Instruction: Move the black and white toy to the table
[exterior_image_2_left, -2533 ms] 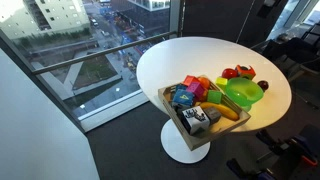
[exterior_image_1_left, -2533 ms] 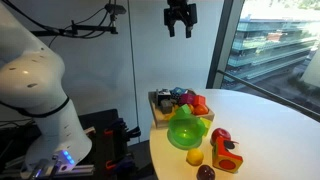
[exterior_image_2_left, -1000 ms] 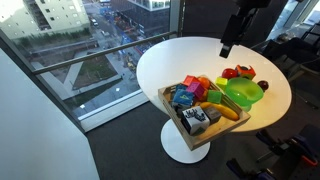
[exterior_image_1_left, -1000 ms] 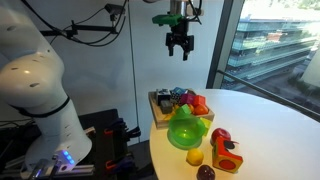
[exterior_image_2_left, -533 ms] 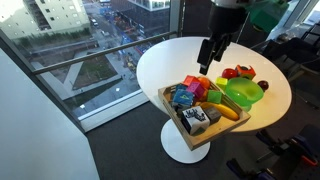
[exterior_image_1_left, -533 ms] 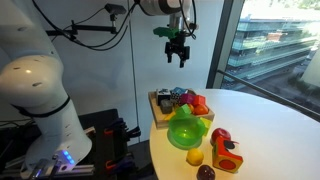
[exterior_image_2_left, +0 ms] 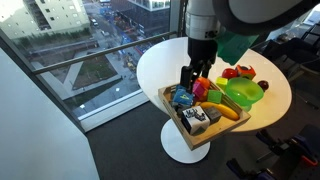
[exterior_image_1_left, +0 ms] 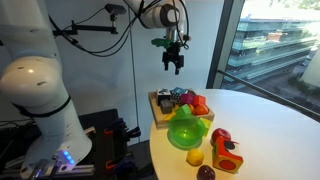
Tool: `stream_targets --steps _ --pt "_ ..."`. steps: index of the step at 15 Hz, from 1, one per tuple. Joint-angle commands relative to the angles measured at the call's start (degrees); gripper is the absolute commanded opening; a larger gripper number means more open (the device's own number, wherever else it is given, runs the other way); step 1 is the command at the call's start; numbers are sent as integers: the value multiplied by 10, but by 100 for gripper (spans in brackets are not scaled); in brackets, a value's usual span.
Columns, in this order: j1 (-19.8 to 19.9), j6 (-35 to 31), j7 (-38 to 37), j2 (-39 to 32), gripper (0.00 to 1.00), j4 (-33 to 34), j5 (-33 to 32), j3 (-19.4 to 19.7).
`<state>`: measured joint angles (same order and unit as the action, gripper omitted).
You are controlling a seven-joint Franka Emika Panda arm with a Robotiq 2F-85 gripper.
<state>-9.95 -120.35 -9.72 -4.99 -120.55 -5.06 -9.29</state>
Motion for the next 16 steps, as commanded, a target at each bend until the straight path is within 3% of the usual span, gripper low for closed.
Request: stream_targets --steps 1,10,15,16 --pt "-12 -6 -27 -41 100 22 -15 -2" --pt "-35 -114 -48 -77 100 -8 -16 2" --pt "-33 -81 -42 -46 100 -4 -13 6" --pt "-32 -102 -28 -74 100 -2 -1 2"
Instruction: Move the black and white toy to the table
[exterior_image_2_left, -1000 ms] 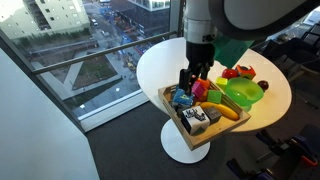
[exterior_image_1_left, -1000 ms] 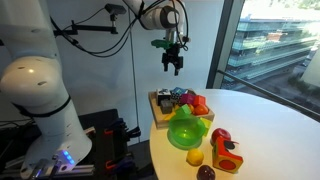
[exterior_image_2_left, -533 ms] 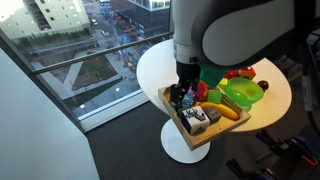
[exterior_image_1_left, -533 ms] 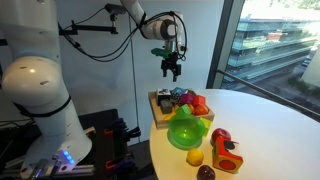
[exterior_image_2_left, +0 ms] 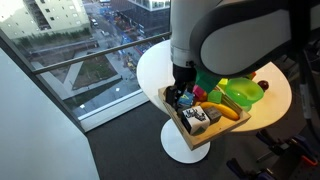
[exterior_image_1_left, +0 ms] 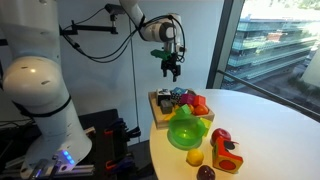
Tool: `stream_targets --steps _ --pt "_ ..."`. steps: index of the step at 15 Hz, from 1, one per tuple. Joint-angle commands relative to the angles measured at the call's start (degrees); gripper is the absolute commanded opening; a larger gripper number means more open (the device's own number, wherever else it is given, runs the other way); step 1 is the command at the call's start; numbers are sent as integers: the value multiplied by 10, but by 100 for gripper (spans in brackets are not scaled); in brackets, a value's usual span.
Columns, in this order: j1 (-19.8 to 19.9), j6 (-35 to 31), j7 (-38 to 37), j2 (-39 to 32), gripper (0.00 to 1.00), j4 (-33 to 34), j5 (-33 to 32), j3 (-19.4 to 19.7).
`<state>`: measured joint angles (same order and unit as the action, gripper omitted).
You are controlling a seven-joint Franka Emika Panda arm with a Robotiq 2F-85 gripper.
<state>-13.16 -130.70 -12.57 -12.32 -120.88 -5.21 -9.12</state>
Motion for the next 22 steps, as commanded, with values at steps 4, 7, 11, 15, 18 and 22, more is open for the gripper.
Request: stream_targets --steps 4,7,11,15,18,22 --pt "0 3 0 0 100 0 0 0" --pt "-1 2 0 -3 100 0 0 0" --pt "-1 5 0 -2 100 -3 0 0" --pt "0 13 2 5 100 -15 8 -2" --pt "-1 16 -4 13 100 -29 8 -2" --pt "-2 14 -15 26 100 -48 4 -1"
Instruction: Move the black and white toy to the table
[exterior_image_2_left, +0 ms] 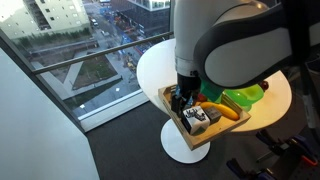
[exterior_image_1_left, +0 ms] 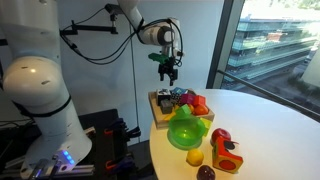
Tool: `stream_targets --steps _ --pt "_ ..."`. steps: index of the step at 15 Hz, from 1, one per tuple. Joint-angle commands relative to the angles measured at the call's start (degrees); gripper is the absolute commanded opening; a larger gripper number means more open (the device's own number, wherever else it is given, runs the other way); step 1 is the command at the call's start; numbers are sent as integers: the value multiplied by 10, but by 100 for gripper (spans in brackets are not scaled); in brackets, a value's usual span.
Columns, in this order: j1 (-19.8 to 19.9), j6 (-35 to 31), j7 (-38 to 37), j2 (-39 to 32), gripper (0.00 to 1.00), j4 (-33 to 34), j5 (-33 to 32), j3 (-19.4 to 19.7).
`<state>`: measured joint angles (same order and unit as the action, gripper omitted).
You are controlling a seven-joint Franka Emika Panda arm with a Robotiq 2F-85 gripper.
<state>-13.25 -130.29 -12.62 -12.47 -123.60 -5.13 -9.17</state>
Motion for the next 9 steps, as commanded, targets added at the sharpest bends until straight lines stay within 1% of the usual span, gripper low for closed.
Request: stream_targets --steps 1,9 --pt "-1 10 -15 31 100 -26 5 -1" --pt "0 9 -51 62 100 -66 -1 0"
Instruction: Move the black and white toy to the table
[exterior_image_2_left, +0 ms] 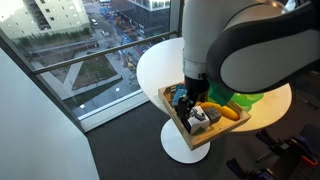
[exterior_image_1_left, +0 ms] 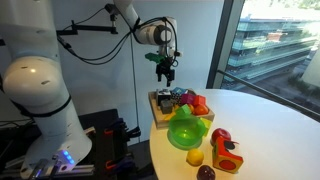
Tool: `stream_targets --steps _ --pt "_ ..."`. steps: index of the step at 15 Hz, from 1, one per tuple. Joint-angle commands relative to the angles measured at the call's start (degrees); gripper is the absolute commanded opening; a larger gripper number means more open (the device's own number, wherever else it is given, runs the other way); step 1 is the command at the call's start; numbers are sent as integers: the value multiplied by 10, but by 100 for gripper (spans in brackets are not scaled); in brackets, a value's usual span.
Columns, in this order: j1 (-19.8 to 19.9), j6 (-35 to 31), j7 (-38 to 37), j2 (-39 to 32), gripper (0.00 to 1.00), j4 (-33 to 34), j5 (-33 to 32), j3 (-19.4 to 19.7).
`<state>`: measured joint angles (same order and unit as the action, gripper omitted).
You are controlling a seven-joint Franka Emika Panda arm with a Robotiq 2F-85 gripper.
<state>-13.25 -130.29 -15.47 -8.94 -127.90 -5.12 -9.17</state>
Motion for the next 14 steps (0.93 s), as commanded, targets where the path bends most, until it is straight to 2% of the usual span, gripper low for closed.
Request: stream_targets --steps 1,7,14 --pt "1 8 -25 29 100 -27 0 0" --pt "3 -11 -47 27 100 -52 4 0" --pt "2 -117 -48 22 100 -90 9 0"
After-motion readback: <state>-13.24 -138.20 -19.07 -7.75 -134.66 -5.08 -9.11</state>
